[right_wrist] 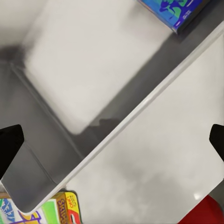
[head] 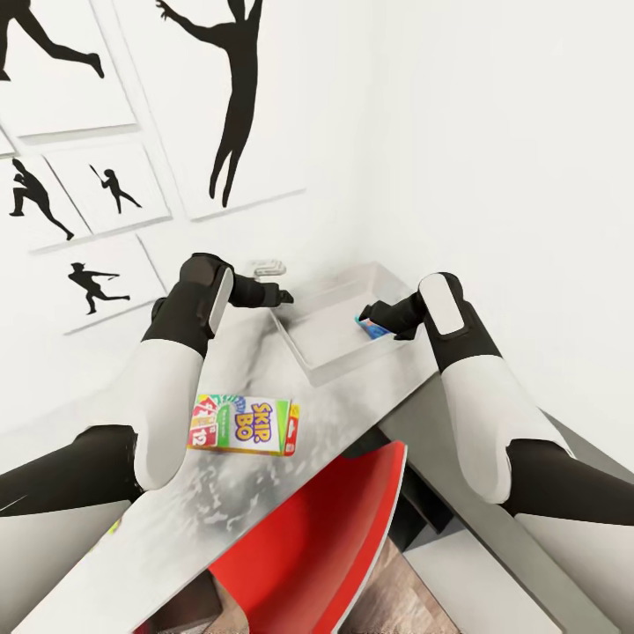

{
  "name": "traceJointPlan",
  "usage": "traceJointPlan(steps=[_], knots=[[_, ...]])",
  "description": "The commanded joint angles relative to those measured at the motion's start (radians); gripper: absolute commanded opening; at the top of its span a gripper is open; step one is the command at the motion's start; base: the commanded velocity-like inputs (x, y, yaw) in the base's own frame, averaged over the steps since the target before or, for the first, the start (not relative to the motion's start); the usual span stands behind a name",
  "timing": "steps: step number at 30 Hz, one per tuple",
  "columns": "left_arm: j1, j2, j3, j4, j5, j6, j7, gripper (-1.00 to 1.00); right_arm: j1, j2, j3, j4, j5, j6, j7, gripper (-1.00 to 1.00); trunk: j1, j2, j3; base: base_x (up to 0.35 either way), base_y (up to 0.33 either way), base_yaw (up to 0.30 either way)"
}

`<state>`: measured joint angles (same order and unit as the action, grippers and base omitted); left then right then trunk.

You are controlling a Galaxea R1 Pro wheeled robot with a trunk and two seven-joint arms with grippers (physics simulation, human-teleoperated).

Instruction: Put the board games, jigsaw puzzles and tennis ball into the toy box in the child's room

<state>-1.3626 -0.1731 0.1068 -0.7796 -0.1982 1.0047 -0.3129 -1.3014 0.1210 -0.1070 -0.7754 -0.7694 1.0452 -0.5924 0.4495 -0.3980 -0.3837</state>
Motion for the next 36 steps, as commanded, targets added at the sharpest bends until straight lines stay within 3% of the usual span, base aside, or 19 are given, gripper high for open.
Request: traceJointPlan(steps=[1,9,20,36], knots=[[-0.001,-0.001,0.005,-0.001,-0.010,0.003,-0.009,1.00,-0.001,0.001,-0.003,-0.001,-0.010,0.002,-0.010,1.00,0.001,-0.002,-0.003,0.000,0.000,0.000],[-0.001,-0.001,0.004,-0.005,-0.007,0.003,-0.009,1.00,-0.001,0.003,-0.003,-0.001,-0.010,0.002,-0.010,1.00,0.001,-0.002,-0.016,0.000,0.000,0.000],[-0.001,-0.001,0.002,-0.020,0.025,0.004,-0.009,1.00,-0.001,0.004,-0.004,-0.001,-0.011,0.002,-0.008,1.00,0.001,-0.002,-0.034,0.000,0.000,0.000],[-0.001,-0.001,-0.002,-0.039,0.069,0.010,-0.014,1.00,-0.001,0.010,-0.002,-0.001,-0.023,0.002,0.051,1.00,0.001,-0.002,-0.060,0.000,0.000,0.000]])
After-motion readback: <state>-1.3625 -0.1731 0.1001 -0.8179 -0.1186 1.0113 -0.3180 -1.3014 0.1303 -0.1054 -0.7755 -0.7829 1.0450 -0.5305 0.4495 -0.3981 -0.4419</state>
